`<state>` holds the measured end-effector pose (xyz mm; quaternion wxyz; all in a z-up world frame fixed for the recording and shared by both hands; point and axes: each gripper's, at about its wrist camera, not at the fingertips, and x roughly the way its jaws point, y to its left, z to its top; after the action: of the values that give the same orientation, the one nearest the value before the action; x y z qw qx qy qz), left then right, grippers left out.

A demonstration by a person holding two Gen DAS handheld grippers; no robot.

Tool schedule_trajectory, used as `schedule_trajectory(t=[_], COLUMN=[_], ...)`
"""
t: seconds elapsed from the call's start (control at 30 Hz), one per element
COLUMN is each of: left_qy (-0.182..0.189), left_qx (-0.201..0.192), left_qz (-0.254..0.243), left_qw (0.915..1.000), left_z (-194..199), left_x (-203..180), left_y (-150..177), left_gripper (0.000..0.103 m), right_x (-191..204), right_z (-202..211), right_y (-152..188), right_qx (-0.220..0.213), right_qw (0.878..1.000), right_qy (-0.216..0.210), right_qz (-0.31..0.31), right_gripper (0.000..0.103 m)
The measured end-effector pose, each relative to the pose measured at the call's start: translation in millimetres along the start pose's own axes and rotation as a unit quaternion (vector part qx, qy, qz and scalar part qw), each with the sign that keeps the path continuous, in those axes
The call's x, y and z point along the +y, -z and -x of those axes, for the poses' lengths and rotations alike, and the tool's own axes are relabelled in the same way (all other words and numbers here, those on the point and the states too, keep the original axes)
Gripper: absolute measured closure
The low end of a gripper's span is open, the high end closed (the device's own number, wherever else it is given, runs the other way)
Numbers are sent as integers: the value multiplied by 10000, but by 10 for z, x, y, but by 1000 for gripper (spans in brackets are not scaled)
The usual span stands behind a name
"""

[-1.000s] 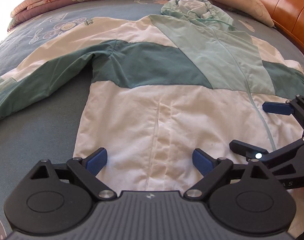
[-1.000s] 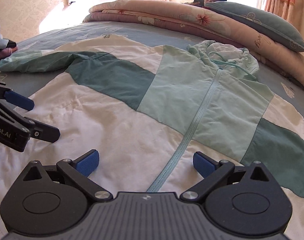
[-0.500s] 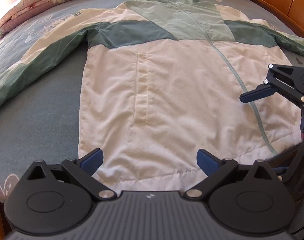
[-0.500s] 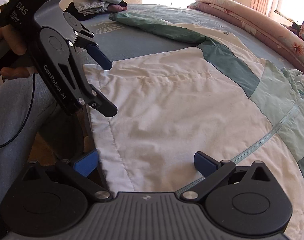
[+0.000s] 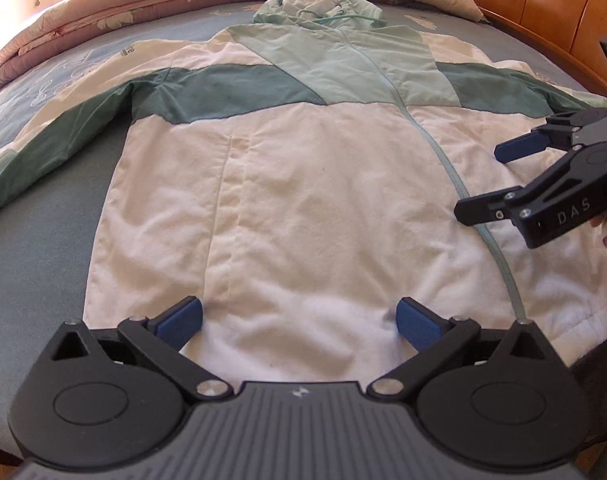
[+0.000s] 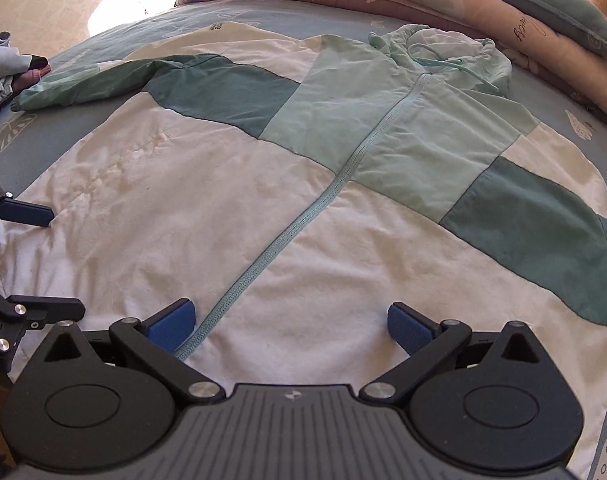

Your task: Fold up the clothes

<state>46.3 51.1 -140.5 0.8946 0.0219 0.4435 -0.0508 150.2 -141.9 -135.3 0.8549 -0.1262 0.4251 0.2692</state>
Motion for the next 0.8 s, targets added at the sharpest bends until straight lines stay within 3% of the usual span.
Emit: schedule_trajectory(t=[0.23,0.5,0.6,0.8], left_qy=[146,263,304,-2], left_qx=[76,-406,-359,-270], left_qz=[286,719,813,448], left_qw=[9995,9962,9956,9986], left_z=[191,106,-45,-186], left_x=[97,238,242,107], left_y=[137,-403,-529,-256], left_gripper=[1,1,1,1], right_x=[37,22,27,27], right_z=[-9,13,7,12], right_y=[30,78,71,74], right_qx=[-116,-356,-356,-353], right_qw=[9999,9994,9994,9994], right_qy=[87,36,40,46], right_qz=[-61,14,29,48], right_gripper=[0,0,0,0])
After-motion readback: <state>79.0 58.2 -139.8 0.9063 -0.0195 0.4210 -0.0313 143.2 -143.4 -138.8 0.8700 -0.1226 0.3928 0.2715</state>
